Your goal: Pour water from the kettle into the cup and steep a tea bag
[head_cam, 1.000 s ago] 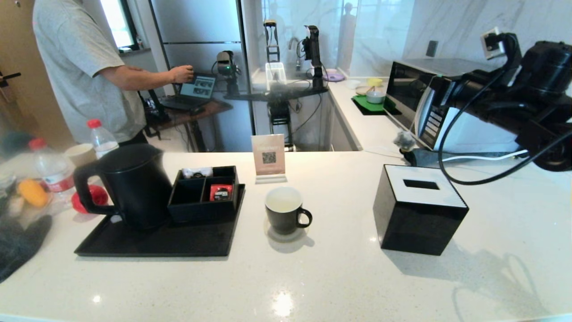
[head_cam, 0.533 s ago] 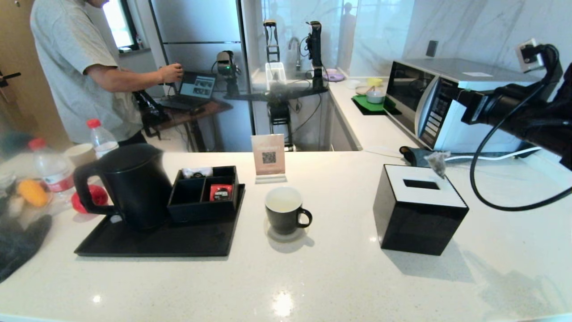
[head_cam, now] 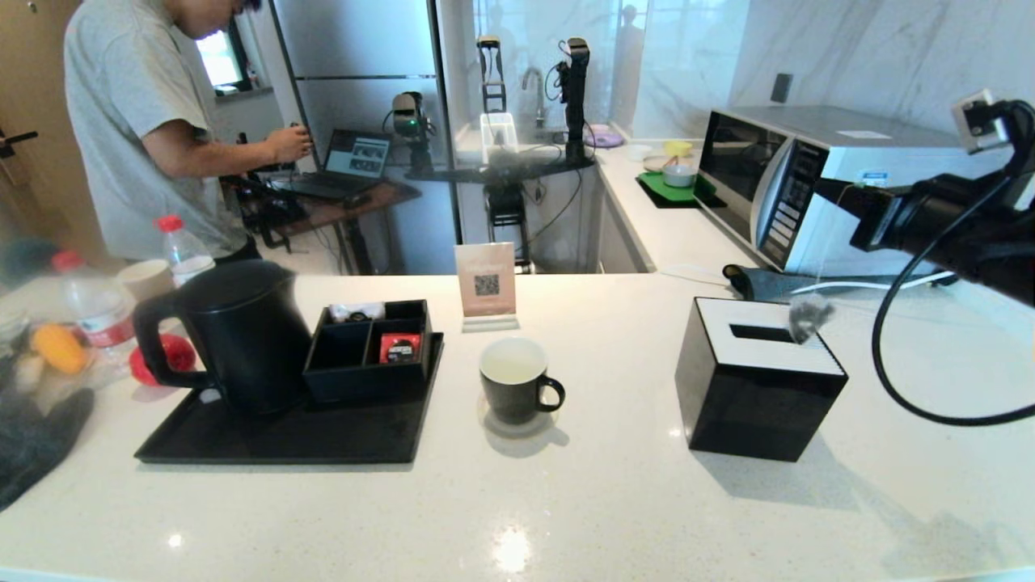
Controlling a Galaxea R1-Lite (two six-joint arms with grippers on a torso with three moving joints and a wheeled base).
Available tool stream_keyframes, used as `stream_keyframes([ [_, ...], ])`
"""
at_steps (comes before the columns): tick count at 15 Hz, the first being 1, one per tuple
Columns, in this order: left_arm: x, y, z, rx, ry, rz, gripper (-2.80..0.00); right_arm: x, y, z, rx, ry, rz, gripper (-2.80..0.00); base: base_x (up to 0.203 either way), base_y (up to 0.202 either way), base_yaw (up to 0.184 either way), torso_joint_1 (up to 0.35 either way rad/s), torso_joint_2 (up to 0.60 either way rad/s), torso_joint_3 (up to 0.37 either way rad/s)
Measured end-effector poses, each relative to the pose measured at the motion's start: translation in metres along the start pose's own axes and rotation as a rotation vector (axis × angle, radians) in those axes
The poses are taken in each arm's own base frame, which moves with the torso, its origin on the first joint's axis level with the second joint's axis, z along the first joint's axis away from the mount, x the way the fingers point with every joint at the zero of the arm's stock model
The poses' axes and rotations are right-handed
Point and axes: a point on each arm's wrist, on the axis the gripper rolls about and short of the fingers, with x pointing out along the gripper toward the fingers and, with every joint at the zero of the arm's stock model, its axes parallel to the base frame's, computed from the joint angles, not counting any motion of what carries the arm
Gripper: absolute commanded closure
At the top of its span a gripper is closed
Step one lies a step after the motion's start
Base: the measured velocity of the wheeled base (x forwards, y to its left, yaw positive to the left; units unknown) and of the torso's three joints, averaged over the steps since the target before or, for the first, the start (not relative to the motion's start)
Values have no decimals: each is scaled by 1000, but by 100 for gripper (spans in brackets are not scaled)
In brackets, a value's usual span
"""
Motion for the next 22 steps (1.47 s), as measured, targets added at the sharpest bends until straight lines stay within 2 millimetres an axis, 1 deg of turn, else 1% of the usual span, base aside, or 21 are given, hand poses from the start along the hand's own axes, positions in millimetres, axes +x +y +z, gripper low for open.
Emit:
stream_keyframes([
  [3, 0, 0, 0, 0, 0, 0, 0, -11, 6, -7, 5, 4, 13, 0, 0, 0, 0, 0, 0, 0],
  [6, 0, 0, 0, 0, 0, 0, 0, -15, 9, -9, 0, -14, 61, 0, 0, 0, 0, 0, 0, 0],
  [8, 0, 0, 0, 0, 0, 0, 0, -11, 9, -6, -5, -24, 74, 0, 0, 0, 0, 0, 0, 0],
  [10, 0, 0, 0, 0, 0, 0, 0, -2, 10, 0, -12, -47, 88, 0, 0, 0, 0, 0, 0, 0],
  [13, 0, 0, 0, 0, 0, 0, 0, 12, 13, 4, -18, -67, 110, 0, 0, 0, 0, 0, 0, 0],
  [16, 0, 0, 0, 0, 0, 0, 0, 21, 14, -3, -16, -51, 120, 0, 0, 0, 0, 0, 0, 0],
  [19, 0, 0, 0, 0, 0, 0, 0, 22, 15, -17, -5, -9, 122, 0, 0, 0, 0, 0, 0, 0],
  [22, 0, 0, 0, 0, 0, 0, 0, 23, 14, -20, -5, -33, 122, 0, 0, 0, 0, 0, 0, 0],
])
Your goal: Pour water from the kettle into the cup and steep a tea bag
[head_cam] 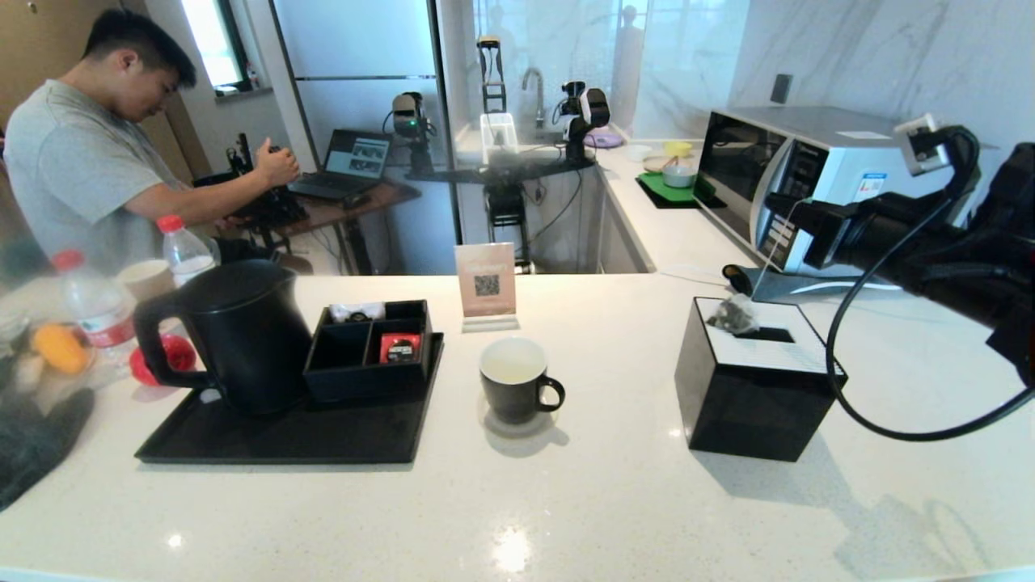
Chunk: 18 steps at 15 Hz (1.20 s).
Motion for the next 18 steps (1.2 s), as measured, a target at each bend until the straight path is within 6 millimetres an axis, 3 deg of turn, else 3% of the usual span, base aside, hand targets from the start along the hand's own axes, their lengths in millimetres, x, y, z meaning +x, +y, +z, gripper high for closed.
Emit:
stream_keyframes([
  [9, 0, 0, 0, 0, 0, 0, 0, -12, -28, 1, -9, 1, -93, 0, 0, 0, 0, 0, 0, 0],
  [18, 0, 0, 0, 0, 0, 0, 0, -17, -27, -7, -3, 29, -64, 0, 0, 0, 0, 0, 0, 0],
])
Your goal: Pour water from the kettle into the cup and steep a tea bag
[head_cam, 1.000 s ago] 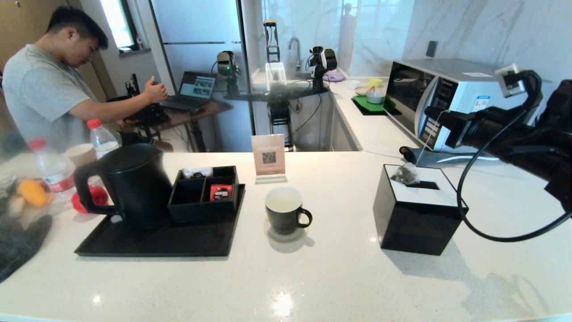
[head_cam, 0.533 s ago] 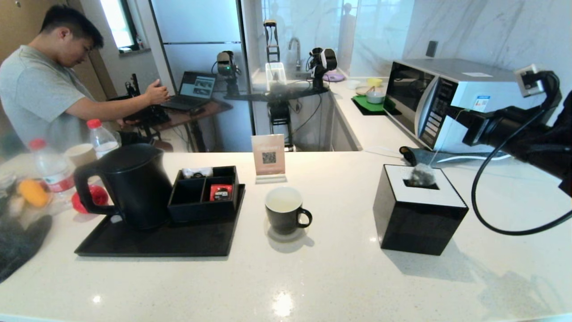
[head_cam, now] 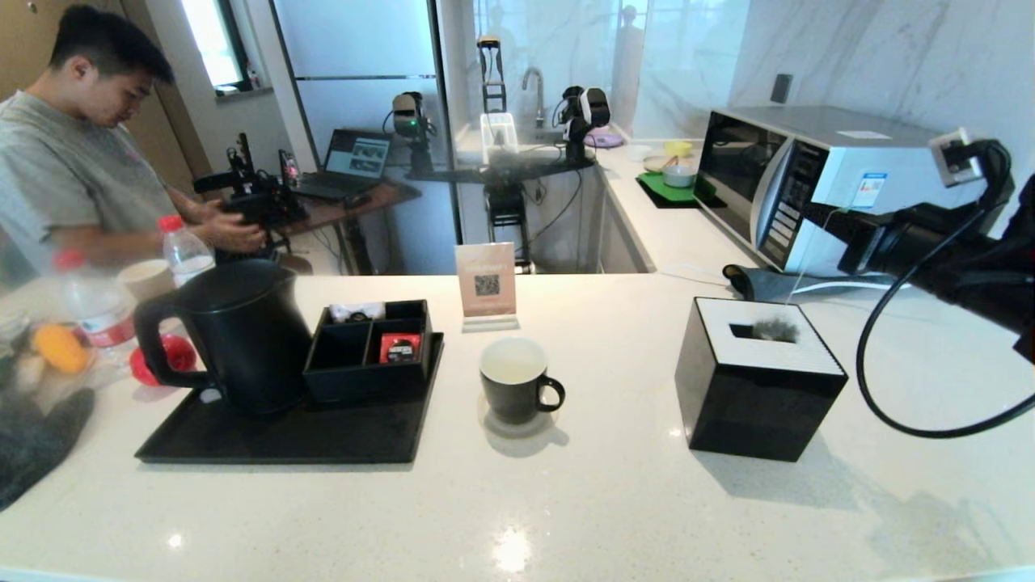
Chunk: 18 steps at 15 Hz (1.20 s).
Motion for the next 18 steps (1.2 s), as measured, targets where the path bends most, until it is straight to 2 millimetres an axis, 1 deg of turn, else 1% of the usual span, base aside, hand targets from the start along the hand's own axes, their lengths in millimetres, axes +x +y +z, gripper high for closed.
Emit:
stream_keyframes([
  [2, 0, 0, 0, 0, 0, 0, 0, 3, 8, -4, 7, 11, 31, 0, 0, 0, 0, 0, 0, 0],
  [3, 0, 0, 0, 0, 0, 0, 0, 4, 13, -9, 13, 27, 49, 0, 0, 0, 0, 0, 0, 0],
  [6, 0, 0, 0, 0, 0, 0, 0, 3, 24, -35, 37, 71, 82, 0, 0, 0, 0, 0, 0, 0],
  [9, 0, 0, 0, 0, 0, 0, 0, 4, 26, -51, 31, 37, 95, 0, 0, 0, 0, 0, 0, 0],
  [12, 0, 0, 0, 0, 0, 0, 0, 6, 25, -59, 42, 54, 95, 0, 0, 0, 0, 0, 0, 0],
  [14, 0, 0, 0, 0, 0, 0, 0, 11, 23, -55, 47, 37, 93, 0, 0, 0, 0, 0, 0, 0],
  [15, 0, 0, 0, 0, 0, 0, 0, 14, 21, -49, 53, 15, 90, 0, 0, 0, 0, 0, 0, 0],
  [18, 0, 0, 0, 0, 0, 0, 0, 29, 13, -20, 90, -71, 83, 0, 0, 0, 0, 0, 0, 0],
])
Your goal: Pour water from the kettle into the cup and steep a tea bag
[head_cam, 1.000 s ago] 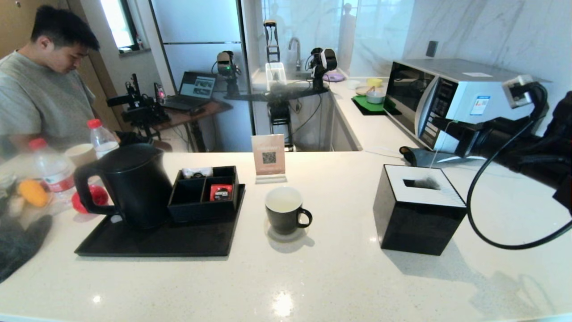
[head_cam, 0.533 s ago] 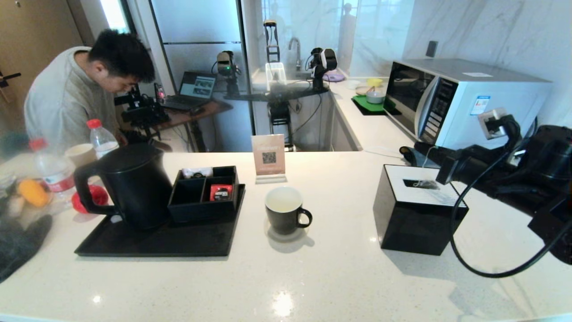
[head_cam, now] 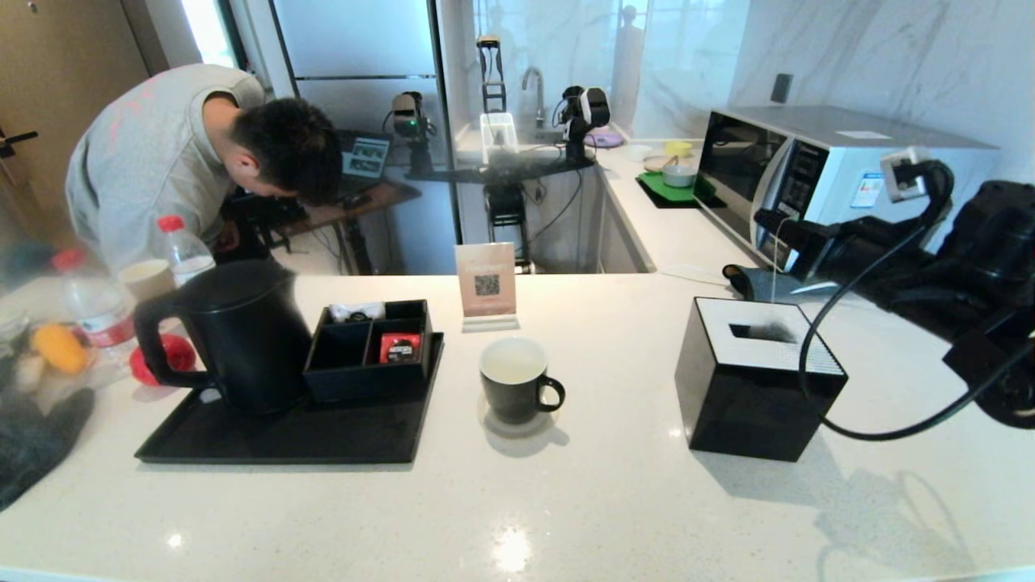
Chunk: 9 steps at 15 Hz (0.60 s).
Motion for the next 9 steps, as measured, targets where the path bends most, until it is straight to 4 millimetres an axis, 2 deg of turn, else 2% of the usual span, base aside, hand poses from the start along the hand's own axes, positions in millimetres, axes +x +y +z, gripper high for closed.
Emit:
stream_keyframes([
  [2, 0, 0, 0, 0, 0, 0, 0, 7, -2, 11, 11, -16, 0, 0, 0, 0, 0, 0, 0, 0],
  [4, 0, 0, 0, 0, 0, 0, 0, 8, -3, 10, 8, -21, 0, 0, 0, 0, 0, 0, 0, 0],
  [9, 0, 0, 0, 0, 0, 0, 0, -7, -2, -15, 23, 17, -13, 0, 0, 0, 0, 0, 0, 0],
])
